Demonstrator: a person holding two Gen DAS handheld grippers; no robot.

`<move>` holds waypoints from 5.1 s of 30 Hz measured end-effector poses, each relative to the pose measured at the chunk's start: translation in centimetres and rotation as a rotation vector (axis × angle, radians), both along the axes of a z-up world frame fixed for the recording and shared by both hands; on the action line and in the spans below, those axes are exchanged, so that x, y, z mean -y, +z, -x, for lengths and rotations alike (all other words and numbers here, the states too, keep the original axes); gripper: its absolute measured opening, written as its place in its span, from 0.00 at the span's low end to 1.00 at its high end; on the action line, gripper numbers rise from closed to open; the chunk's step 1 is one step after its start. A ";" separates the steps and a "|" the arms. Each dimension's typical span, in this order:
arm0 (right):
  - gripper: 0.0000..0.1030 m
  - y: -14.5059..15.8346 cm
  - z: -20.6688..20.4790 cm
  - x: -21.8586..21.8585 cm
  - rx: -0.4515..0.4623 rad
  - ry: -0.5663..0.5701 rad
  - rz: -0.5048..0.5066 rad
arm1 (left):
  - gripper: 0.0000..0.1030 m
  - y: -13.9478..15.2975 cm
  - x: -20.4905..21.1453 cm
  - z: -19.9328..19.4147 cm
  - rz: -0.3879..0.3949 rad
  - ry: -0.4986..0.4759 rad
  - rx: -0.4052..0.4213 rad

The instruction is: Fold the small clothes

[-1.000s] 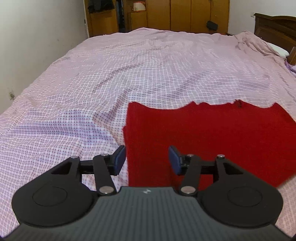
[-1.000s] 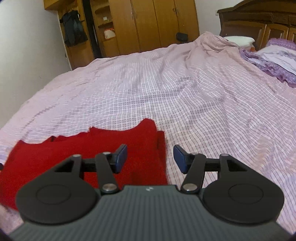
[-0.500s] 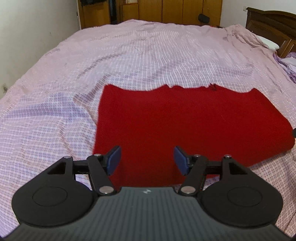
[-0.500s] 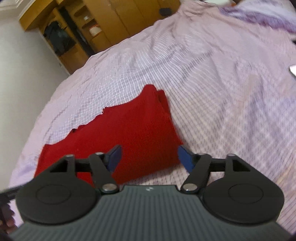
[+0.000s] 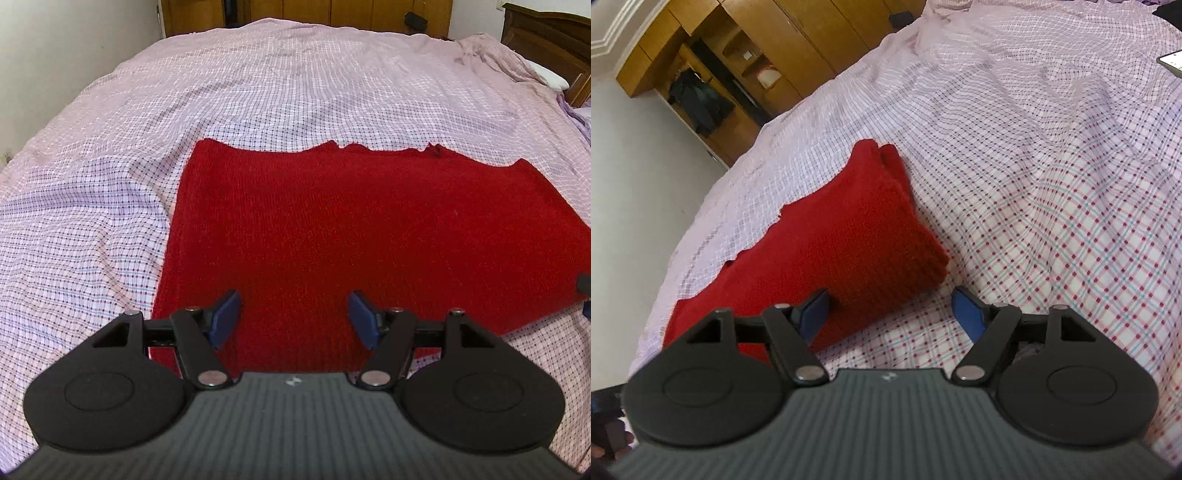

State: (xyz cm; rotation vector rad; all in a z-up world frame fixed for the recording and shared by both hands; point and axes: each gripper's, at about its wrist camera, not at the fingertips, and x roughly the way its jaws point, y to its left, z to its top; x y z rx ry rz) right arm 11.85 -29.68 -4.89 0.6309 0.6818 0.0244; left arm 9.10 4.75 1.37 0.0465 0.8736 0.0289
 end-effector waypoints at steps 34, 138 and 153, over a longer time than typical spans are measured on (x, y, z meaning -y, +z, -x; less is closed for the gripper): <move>0.75 -1.1 -2.7 -0.4 0.122 -0.077 -0.134 | 0.73 -0.3 0.2 -0.7 -0.002 0.006 -0.033; 0.40 6.6 -0.4 -32.7 0.394 0.671 0.498 | 0.75 1.9 -20.0 6.5 0.134 0.284 0.028; 0.44 9.7 -0.5 -23.4 0.324 0.656 0.281 | 0.75 6.6 -15.0 2.7 0.181 0.186 0.106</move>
